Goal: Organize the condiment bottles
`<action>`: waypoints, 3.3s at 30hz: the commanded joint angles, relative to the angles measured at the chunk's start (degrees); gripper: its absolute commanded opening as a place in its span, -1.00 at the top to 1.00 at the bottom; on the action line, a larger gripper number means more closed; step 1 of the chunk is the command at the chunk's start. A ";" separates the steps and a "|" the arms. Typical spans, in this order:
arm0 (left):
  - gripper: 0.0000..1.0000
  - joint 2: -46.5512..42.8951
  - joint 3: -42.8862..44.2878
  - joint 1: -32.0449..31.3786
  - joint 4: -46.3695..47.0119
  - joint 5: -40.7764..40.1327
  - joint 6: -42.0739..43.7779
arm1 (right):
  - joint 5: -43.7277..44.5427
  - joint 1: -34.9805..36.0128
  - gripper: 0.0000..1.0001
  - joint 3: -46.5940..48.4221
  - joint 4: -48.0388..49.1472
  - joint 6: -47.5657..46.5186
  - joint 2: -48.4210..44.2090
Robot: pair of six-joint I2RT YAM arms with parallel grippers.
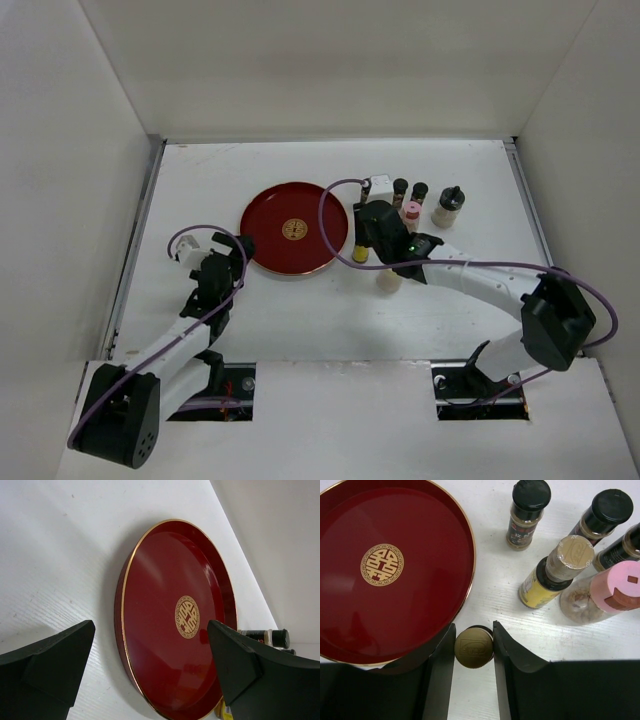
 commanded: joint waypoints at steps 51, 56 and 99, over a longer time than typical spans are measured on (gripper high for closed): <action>-1.00 2.93 -4.57 7.86 5.80 -0.77 -8.15 | -6.51 10.43 0.50 63.90 15.03 -12.77 49.74; -1.00 2.49 -4.66 7.86 5.98 -0.51 -8.15 | -6.69 10.86 0.37 63.46 15.22 -12.85 50.79; -1.00 3.11 -3.60 6.72 6.42 1.08 -7.10 | 3.86 -11.02 -0.29 8.18 8.72 -3.45 3.59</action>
